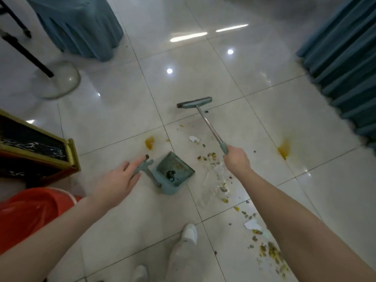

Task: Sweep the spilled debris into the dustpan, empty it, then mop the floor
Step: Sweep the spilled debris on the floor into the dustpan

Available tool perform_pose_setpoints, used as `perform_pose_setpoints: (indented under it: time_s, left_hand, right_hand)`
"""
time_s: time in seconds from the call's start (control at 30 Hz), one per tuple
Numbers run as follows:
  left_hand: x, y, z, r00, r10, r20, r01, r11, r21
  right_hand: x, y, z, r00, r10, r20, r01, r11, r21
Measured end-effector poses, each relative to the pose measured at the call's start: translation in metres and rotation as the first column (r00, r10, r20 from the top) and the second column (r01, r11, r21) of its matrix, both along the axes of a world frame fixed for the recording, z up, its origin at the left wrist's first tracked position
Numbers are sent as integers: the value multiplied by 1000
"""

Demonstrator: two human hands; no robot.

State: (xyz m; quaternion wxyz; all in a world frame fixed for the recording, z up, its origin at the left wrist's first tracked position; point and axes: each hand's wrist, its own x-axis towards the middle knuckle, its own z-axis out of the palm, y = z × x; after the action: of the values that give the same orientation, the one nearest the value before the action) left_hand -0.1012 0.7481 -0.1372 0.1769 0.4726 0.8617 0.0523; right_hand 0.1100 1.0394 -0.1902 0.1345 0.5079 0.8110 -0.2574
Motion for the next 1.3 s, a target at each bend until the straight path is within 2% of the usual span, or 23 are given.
perform_pose_setpoints:
  time_s: [0.2, 0.4, 0.53, 0.87, 0.97, 1.13, 1.3]
  left_hand:
    - [-4, 43, -8, 999, -18, -48, 22, 997, 77]
    - [2, 52, -9, 997, -31, -65, 38, 993, 113]
    - [14, 46, -7, 997, -37, -60, 44, 993, 113]
    - [30, 7, 10, 995, 92, 44, -94, 994, 56]
    - [29, -12, 14, 991, 108, 81, -113, 991, 68]
    - [25, -34, 21, 991, 115, 63, -117, 993, 27]
    - [20, -46, 21, 987, 132, 94, -136, 990, 43]
  right_hand:
    - [-30, 43, -32, 999, 31, -6, -31, 999, -19]
    - [-19, 29, -44, 995, 72, 73, -70, 997, -33]
    - [13, -3, -39, 986, 94, 140, -90, 995, -29]
    - [129, -92, 3, 963, 83, 256, -58, 993, -104]
    - [150, -106, 9, 975, -3, 220, 45, 981, -189]
    - [138, -110, 20, 990, -34, 139, 45, 996, -79]
    - [85, -103, 20, 1000, -24, -4, 23, 996, -83]
